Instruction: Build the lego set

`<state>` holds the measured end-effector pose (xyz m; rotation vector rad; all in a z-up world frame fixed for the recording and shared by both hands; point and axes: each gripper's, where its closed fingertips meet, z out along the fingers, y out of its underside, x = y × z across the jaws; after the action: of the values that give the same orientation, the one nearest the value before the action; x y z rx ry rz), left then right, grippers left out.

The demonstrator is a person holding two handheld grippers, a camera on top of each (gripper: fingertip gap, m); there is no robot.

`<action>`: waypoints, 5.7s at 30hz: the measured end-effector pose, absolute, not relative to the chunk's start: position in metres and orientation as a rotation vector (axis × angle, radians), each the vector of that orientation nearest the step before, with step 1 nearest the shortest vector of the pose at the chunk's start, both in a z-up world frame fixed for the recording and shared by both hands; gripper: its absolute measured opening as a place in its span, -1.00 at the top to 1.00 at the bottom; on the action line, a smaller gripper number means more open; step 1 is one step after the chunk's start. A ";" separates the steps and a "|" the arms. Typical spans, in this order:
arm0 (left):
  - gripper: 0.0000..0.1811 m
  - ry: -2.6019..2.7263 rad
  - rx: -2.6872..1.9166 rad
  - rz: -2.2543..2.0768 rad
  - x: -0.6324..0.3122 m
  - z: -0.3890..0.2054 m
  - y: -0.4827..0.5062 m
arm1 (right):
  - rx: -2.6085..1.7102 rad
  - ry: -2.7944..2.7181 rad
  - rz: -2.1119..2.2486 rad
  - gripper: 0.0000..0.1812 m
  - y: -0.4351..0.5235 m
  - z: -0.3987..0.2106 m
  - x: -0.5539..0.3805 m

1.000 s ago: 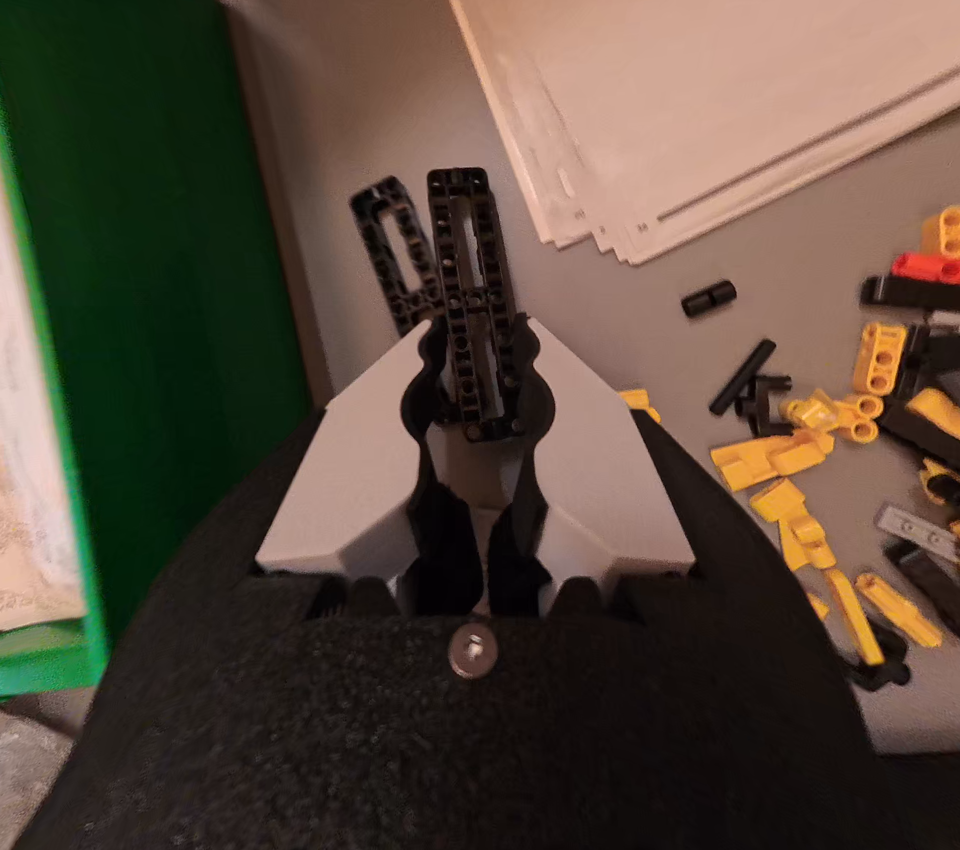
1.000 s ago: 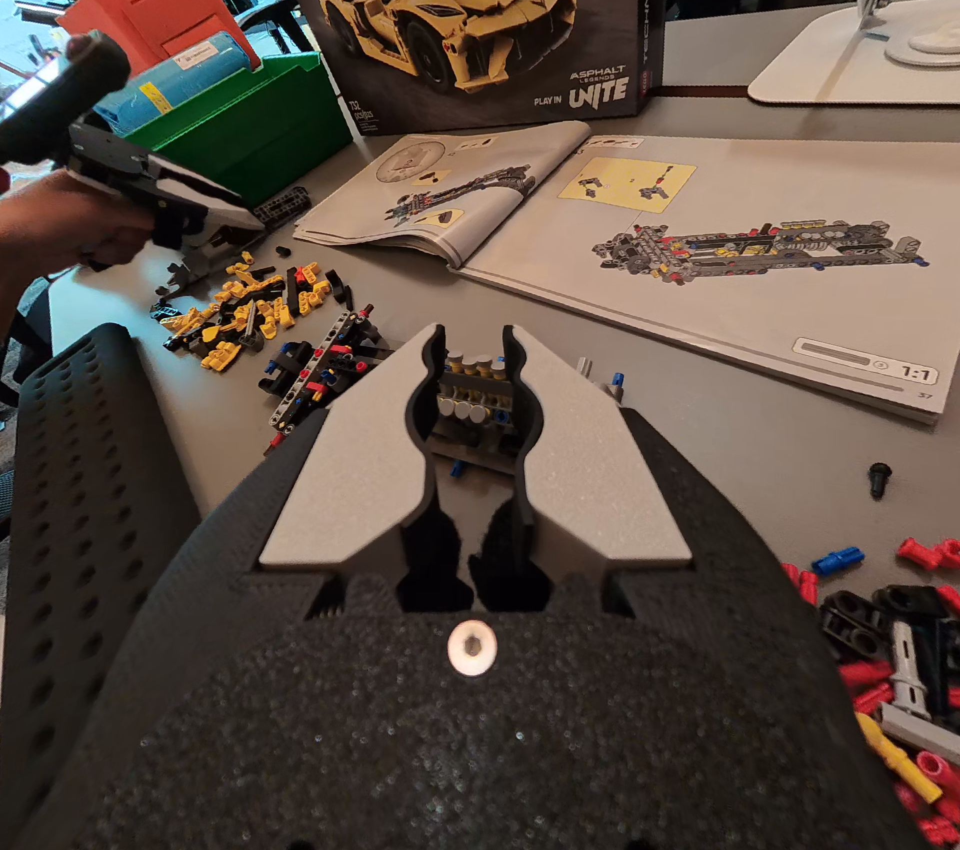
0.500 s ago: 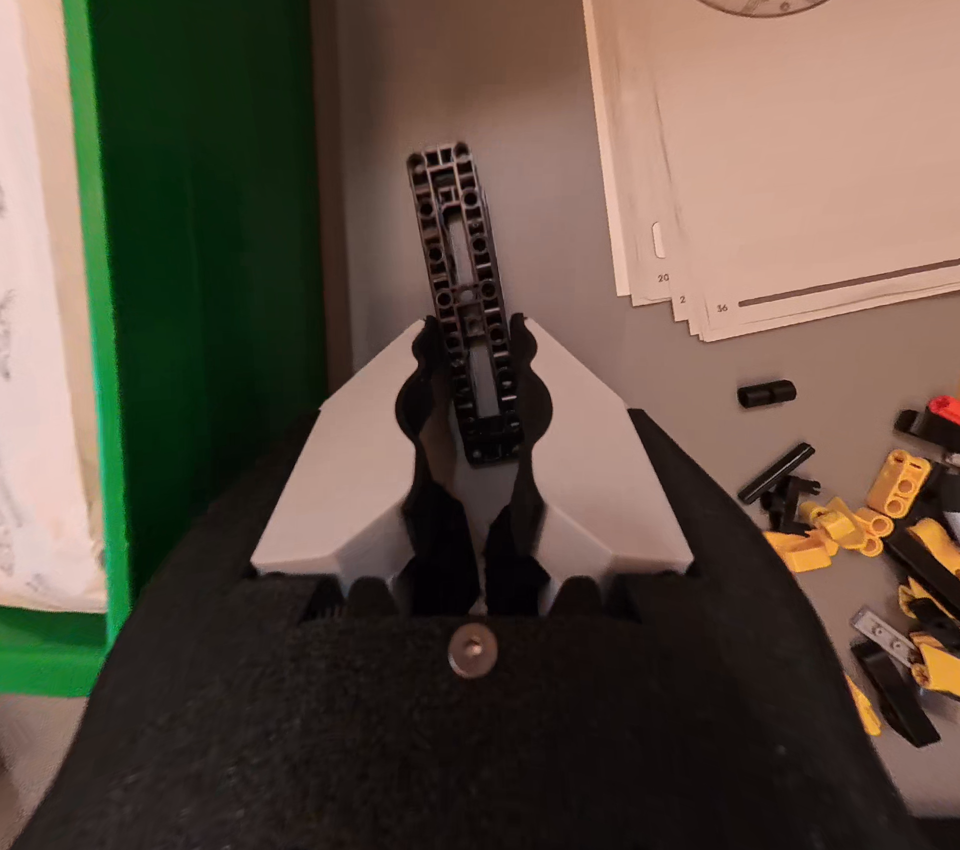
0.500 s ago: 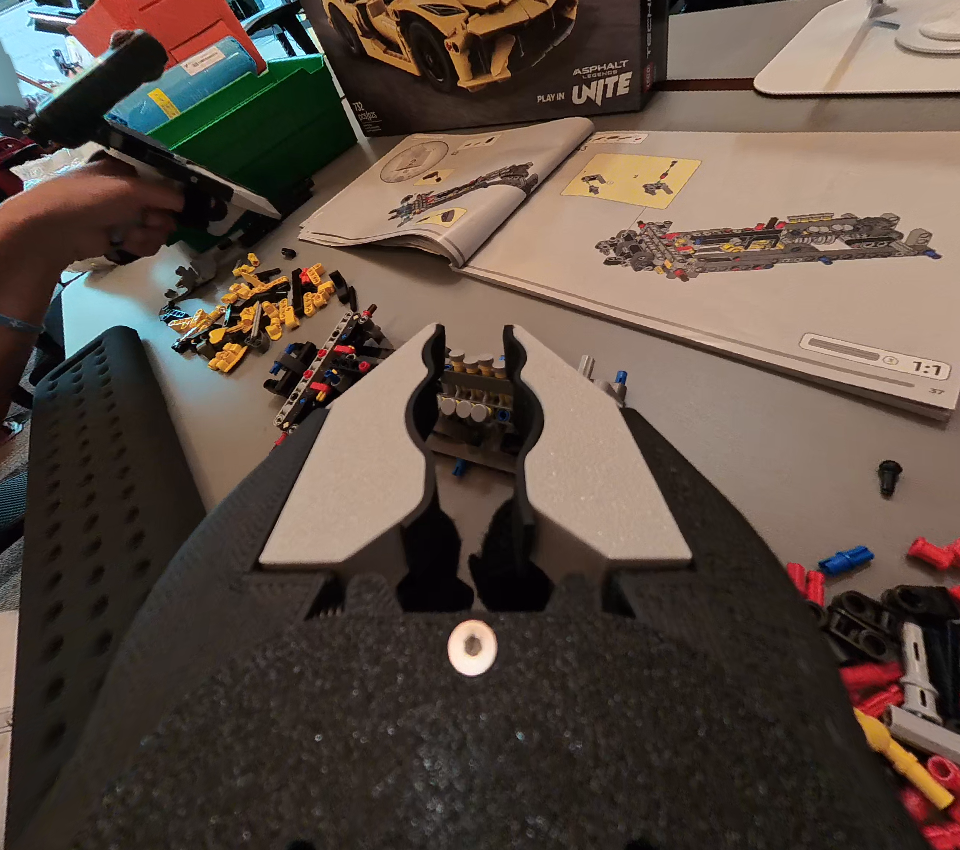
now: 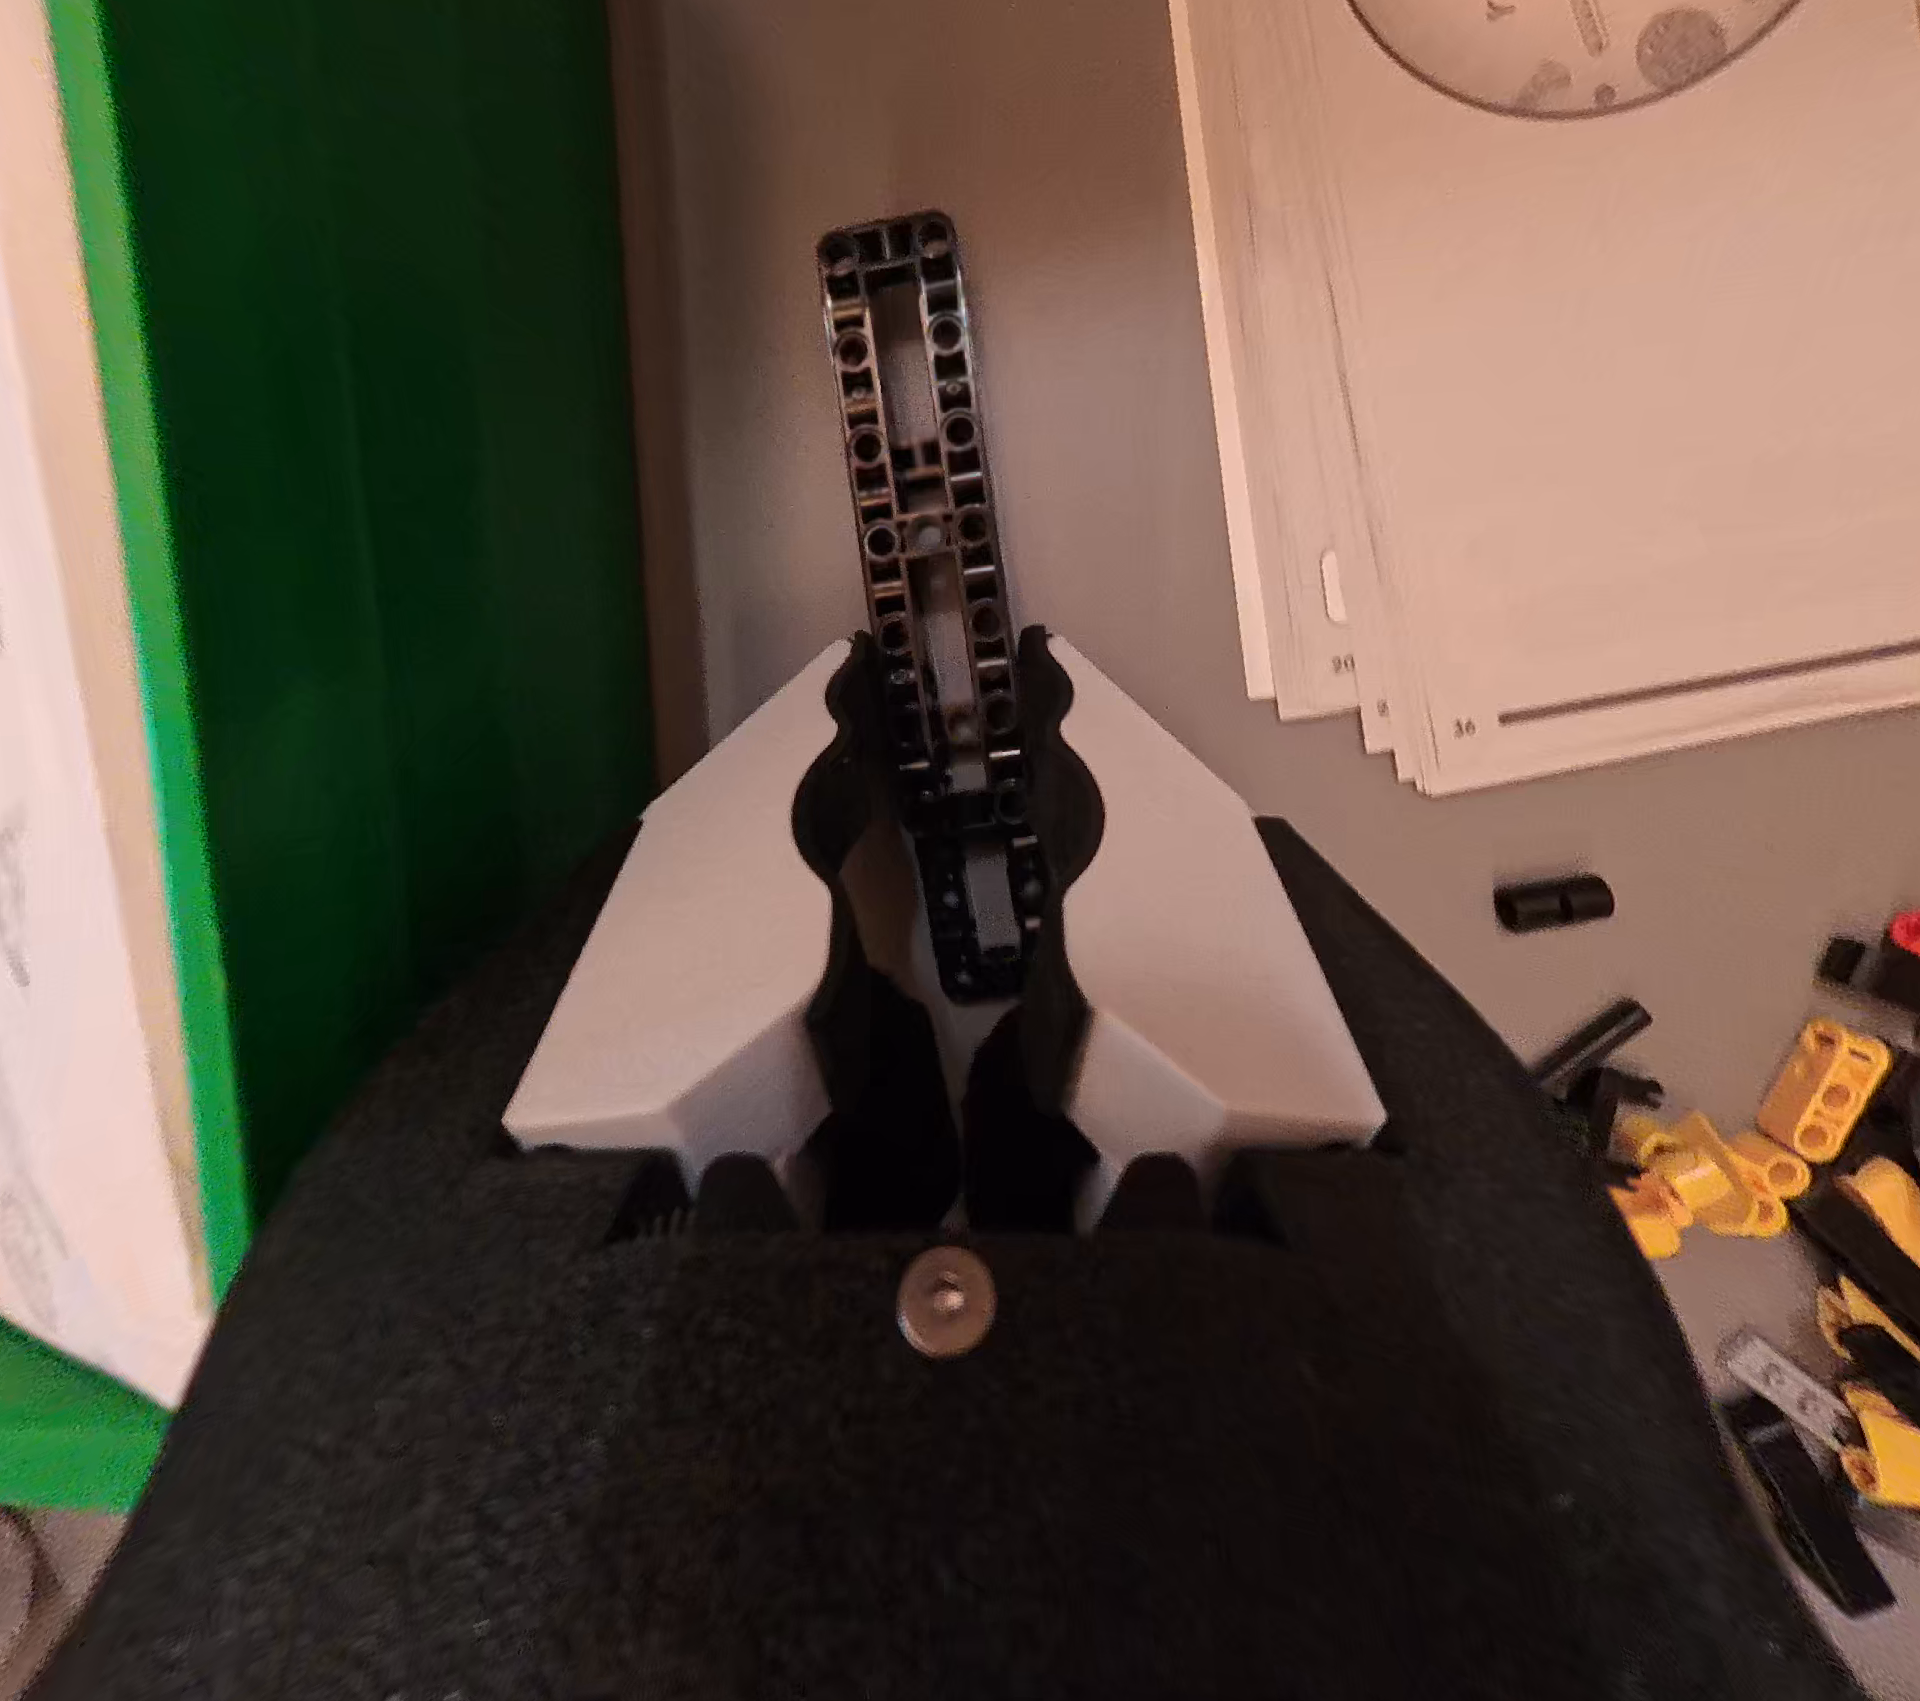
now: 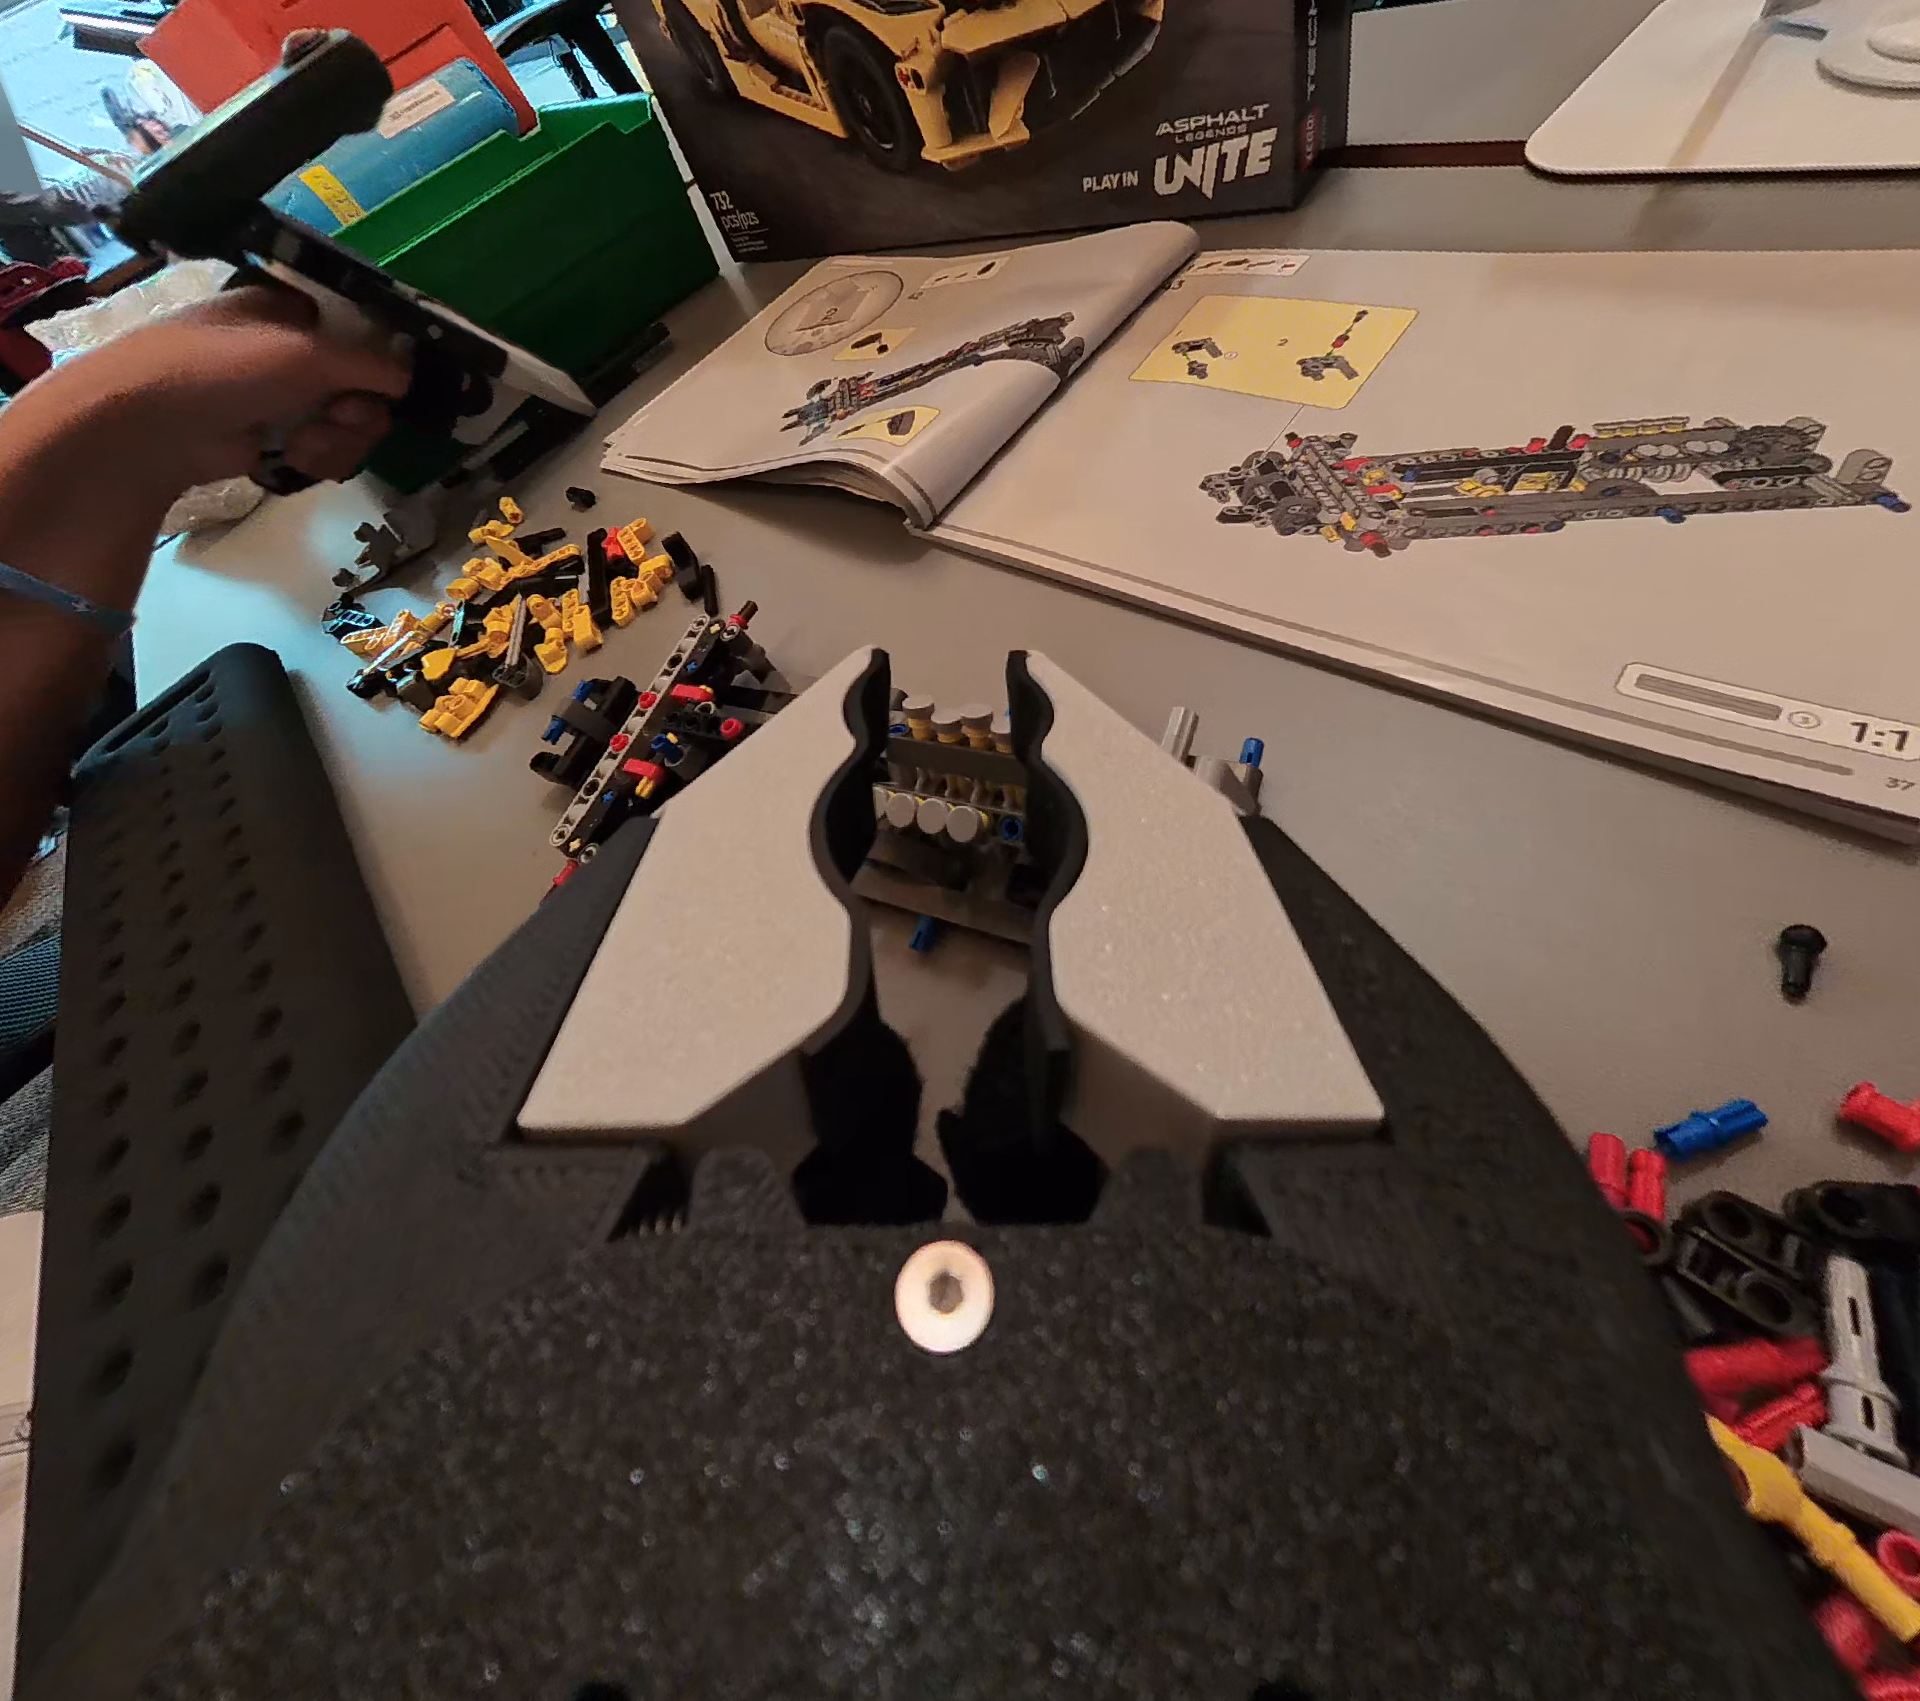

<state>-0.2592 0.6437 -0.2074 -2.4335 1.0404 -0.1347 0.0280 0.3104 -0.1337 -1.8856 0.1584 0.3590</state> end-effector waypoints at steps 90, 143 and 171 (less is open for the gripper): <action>0.86 2.685 -1.172 -0.286 -0.176 -0.202 0.470 | -1.884 0.155 0.366 0.76 0.310 -0.135 0.027; 0.93 1.678 -2.398 -0.174 -0.302 -0.209 0.560 | -1.901 0.142 0.383 0.76 0.312 -0.138 0.023; 0.84 2.239 -1.876 -0.035 -0.332 -0.207 0.481 | -1.912 0.136 0.392 0.76 0.312 -0.140 0.021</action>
<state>-0.3324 0.4806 -0.2067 -1.8756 2.2389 -0.0355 0.0206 0.3119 -0.1405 -1.9119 0.1359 0.3918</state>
